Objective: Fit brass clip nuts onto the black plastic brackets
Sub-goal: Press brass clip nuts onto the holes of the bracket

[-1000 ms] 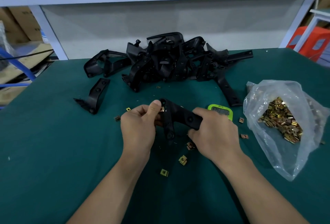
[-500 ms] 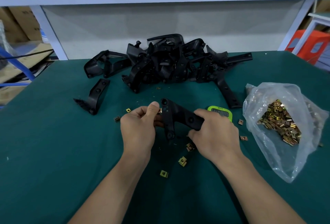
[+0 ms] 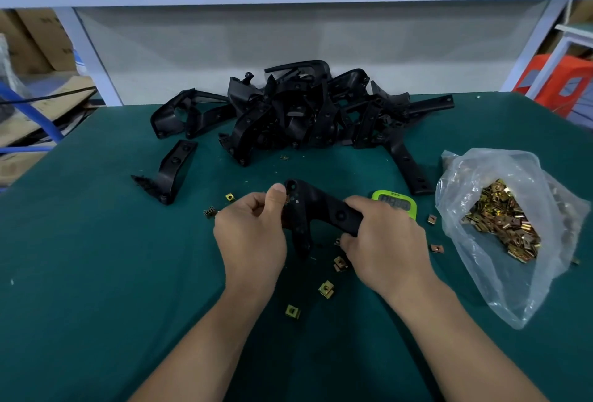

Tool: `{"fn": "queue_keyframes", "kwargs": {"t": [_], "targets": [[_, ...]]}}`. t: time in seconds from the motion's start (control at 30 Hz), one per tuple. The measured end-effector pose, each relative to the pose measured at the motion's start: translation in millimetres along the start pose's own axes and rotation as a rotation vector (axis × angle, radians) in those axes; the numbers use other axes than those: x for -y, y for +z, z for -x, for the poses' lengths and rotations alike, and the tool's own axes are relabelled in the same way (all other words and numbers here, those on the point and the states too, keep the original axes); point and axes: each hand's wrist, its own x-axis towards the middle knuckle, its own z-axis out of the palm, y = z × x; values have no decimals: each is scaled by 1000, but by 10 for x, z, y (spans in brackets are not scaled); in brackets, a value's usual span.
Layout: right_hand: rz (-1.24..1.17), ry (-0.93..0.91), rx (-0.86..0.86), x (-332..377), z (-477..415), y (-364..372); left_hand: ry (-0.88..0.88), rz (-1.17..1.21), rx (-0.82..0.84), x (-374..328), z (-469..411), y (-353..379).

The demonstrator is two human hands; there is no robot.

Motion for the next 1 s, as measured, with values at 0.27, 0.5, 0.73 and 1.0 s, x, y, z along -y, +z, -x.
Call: {"fn": "queue_keyframes", "kwargs": {"t": [0.27,0.5,0.73,1.0], "targets": [[115,45,-90,108,61,2,120,-178,21,-53,84,29],[99,22,-60,141,75,22,78,-235,32,8,59,51],[36,6,-77,85,53,46,111,-217,135,19,44,61],[-59,8,-62,-30,14,98,153,-192,270,8,81,48]]}}
